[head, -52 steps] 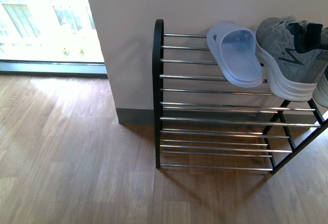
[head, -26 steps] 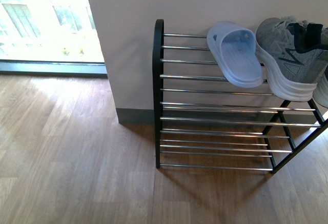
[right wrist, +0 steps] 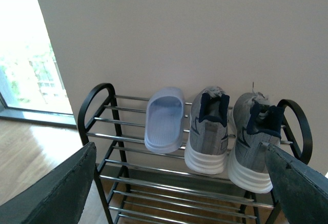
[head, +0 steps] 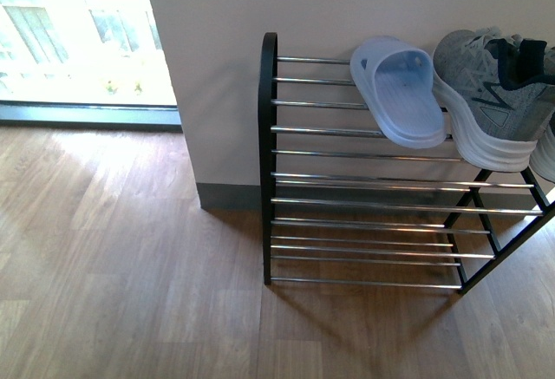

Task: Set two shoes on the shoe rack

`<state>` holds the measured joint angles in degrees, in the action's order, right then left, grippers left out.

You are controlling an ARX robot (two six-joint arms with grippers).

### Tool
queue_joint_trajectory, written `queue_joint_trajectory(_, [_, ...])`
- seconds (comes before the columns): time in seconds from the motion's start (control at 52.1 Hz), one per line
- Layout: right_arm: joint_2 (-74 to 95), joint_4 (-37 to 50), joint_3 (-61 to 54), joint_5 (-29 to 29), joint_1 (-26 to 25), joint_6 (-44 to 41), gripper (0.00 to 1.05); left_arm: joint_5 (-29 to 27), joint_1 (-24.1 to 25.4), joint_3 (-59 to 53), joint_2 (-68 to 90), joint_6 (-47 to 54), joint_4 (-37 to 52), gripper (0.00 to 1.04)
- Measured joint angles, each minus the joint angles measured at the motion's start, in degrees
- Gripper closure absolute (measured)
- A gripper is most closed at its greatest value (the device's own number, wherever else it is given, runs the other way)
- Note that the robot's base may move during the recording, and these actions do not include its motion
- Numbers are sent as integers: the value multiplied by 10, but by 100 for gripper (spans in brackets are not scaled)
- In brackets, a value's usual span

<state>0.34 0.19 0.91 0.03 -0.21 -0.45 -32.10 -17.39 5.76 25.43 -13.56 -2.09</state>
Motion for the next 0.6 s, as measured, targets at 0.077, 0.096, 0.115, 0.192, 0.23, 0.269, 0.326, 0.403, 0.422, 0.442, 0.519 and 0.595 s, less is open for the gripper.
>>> queue_joint_trajectory(0.077, [0,0,0,0,0,0,9,58,13,14,0,-31,-16,103])
queue_joint_trajectory(0.096, [0,0,0,0,0,0,9,67,16,16,0,-37,-16,103])
queue_joint_trajectory(0.115, [0,0,0,0,0,0,9,94,28,21,0,-49,-17,103])
queue_joint_trajectory(0.192, [0,0,0,0,0,0,9,164,66,37,19,-65,1,103])
queue_joint_trajectory(0.23, [0,0,0,0,0,0,9,188,83,43,31,-70,12,103])
queue_joint_trajectory(0.269, [0,0,0,0,0,0,9,229,105,50,49,-80,28,103])
queue_joint_trajectory(0.326, [0,0,0,0,0,0,9,286,138,63,91,-92,67,103])
queue_joint_trajectory(0.403, [0,0,0,0,0,0,9,310,144,88,162,-90,117,103])
queue_joint_trajectory(0.422, [0,0,0,0,0,0,9,312,143,95,180,-88,129,103])
queue_joint_trajectory(0.442, [0,0,0,0,0,0,9,318,139,105,206,-85,145,103])
queue_joint_trajectory(0.519, [0,0,0,0,0,0,9,329,127,138,288,-64,193,103])
queue_joint_trajectory(0.595, [0,0,0,0,0,0,9,348,123,159,347,-44,218,103])
